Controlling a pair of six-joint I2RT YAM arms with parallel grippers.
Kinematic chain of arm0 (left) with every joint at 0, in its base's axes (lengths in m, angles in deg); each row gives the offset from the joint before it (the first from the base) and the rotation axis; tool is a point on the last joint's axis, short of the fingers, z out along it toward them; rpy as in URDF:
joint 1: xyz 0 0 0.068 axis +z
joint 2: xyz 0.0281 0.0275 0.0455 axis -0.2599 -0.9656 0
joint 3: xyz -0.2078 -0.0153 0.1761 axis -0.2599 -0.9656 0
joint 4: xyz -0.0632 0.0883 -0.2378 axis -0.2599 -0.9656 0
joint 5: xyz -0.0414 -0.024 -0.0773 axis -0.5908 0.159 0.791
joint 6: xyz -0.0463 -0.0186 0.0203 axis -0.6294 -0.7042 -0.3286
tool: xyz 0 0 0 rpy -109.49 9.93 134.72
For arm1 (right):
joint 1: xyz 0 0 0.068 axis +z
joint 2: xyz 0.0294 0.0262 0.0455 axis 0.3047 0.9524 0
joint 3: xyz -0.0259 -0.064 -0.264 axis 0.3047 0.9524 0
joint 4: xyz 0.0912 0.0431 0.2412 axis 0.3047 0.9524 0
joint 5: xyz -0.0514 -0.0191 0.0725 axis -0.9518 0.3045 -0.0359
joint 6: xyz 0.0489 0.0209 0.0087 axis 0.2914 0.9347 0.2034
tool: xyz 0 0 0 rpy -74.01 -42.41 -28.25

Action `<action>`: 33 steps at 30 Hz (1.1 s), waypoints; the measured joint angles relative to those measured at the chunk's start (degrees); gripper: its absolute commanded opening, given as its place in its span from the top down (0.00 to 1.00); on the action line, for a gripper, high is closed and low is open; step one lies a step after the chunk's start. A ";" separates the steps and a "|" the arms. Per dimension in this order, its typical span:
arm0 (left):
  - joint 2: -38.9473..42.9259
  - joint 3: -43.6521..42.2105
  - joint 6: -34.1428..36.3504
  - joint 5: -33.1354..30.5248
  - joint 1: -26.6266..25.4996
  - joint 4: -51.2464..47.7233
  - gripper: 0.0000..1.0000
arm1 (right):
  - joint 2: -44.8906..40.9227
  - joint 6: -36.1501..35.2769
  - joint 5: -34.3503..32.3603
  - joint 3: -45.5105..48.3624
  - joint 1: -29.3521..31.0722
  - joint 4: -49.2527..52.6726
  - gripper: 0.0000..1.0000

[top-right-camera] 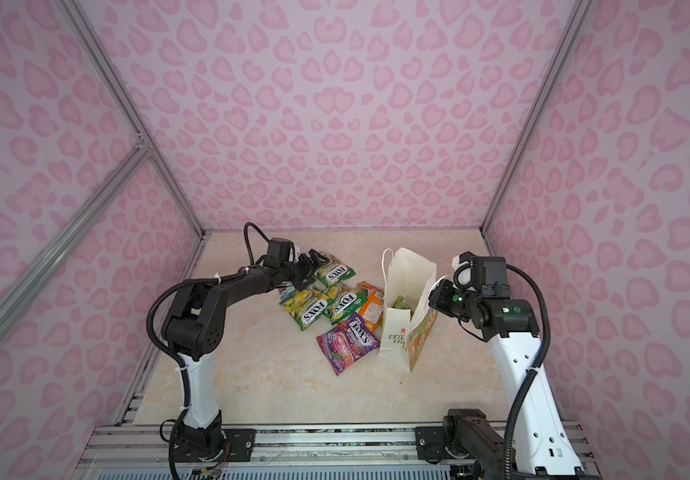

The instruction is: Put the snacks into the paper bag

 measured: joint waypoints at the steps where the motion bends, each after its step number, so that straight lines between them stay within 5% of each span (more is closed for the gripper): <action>1: -0.52 0.26 -0.57 -0.02 -0.04 0.22 0.00 | 0.02 0.00 0.00 0.00 0.00 0.00 1.00; 15: -7.74 2.93 -5.16 0.24 -0.31 9.07 0.08 | -0.17 -0.35 -0.15 0.00 -0.04 0.42 1.00; 27: -14.53 6.54 -10.01 0.22 -0.24 17.90 0.54 | -1.25 -0.31 -0.76 -0.22 -0.15 2.01 1.00; 33: -14.73 6.54 -10.80 0.90 -0.20 22.67 0.68 | -1.60 -0.31 -0.87 -0.22 -0.15 2.36 1.00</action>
